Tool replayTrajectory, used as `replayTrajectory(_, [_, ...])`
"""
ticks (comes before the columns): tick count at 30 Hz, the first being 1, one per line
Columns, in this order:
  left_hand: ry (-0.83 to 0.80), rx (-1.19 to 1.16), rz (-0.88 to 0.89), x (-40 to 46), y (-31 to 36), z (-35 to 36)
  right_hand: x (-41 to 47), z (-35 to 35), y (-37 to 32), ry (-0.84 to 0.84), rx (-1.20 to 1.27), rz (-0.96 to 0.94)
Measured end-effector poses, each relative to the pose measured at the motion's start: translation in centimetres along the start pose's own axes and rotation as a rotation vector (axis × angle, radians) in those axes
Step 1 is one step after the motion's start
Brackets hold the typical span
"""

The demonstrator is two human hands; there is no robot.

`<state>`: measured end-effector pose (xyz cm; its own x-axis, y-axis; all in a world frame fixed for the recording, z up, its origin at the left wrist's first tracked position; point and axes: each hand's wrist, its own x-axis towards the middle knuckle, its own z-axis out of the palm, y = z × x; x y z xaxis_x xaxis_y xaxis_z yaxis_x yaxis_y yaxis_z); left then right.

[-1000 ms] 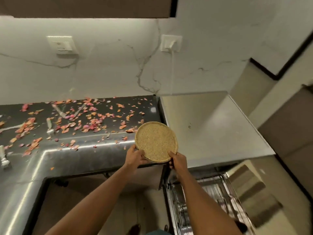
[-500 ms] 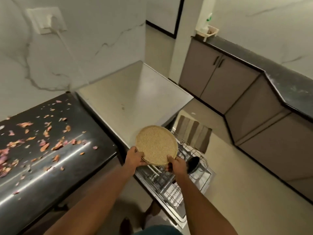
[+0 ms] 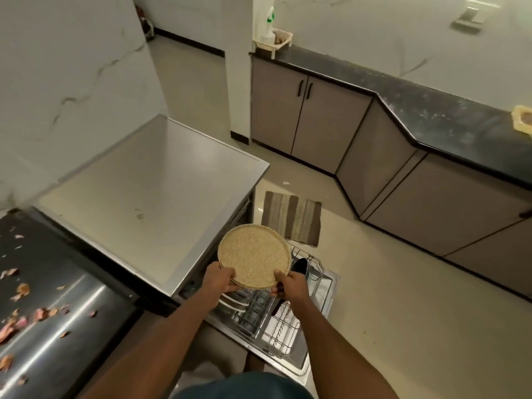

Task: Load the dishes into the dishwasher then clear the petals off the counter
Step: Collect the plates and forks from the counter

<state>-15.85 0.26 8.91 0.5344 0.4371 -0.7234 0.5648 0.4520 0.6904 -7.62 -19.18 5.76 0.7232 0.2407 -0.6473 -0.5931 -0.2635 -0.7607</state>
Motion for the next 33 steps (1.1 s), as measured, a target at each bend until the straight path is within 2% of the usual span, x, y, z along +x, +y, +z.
replayTrajectory(8, [-0.072,0.106,-0.099,2.4,-2.0,3.2,1.2,-2.2,3.7,0.121,0.045,0.149])
replayTrajectory(20, [-0.120,0.373,-0.306,10.3,-7.1,-0.5,1.1,2.2,9.6,0.164,0.205,0.428])
replayTrajectory(29, [-0.034,0.413,-0.447,18.6,-11.9,-1.5,8.9,5.2,15.9,0.149,0.261,0.572])
replayTrajectory(33, [0.035,0.365,-0.435,23.3,-13.6,-1.5,13.9,6.8,18.4,0.145,0.263,0.583])
